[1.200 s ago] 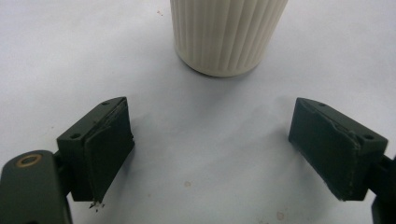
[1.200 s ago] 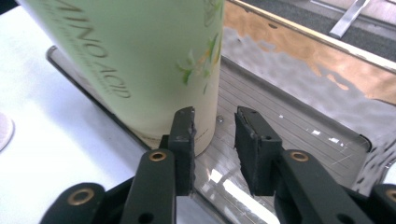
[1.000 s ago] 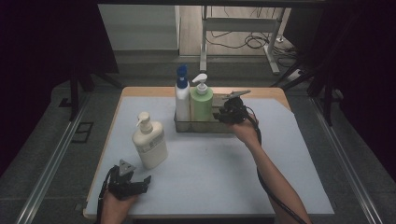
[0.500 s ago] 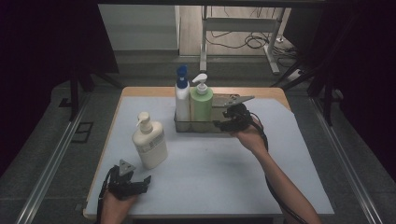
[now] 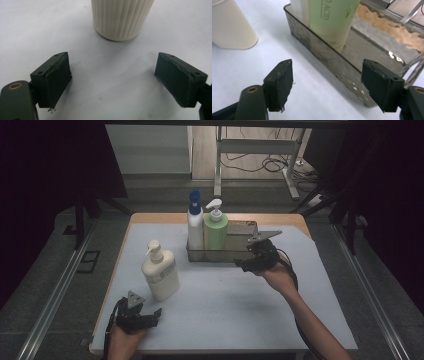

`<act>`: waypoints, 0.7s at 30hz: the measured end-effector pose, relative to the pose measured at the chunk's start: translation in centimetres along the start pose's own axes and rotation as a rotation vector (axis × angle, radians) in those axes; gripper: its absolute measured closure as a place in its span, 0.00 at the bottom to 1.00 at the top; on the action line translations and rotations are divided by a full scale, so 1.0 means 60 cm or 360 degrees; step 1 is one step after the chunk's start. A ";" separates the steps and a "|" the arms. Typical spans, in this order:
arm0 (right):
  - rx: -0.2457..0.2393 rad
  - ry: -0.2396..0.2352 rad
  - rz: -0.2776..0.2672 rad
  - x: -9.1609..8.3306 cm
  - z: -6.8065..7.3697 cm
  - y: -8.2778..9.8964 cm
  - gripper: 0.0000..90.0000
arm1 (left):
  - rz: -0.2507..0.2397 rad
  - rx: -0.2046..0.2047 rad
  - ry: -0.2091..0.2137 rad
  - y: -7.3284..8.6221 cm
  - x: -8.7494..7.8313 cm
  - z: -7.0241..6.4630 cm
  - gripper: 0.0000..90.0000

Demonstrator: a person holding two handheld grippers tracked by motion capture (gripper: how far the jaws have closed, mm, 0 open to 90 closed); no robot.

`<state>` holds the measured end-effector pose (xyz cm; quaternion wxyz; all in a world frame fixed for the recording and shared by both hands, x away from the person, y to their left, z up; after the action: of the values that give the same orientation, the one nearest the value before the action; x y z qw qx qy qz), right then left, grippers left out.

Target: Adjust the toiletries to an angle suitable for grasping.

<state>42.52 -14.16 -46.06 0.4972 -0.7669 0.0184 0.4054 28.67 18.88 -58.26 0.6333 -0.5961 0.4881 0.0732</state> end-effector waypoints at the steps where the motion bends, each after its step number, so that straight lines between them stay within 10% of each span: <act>1: -0.0001 -0.0005 0.0000 -0.003 0.000 0.003 0.25 | 0.0000 0.0000 0.0000 0.000 0.000 0.000 0.14; 21: -0.0033 0.0042 0.0010 -0.056 0.006 0.089 0.05 | 0.0000 0.0000 0.0000 0.000 0.000 0.000 0.15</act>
<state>37.77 -17.82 -47.96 0.4878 -0.7772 0.0232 0.3969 28.65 18.87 -58.25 0.6332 -0.5961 0.4881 0.0733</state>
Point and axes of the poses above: each handheld gripper's, and its own axes: x roughly forward along the jaws, y roughly out of its underside, z roughly to its left, the point moved 8 cm from there along x, roughly forward along the jaws, and after that the axes turned 13 degrees about y, right-handed, at the moved point
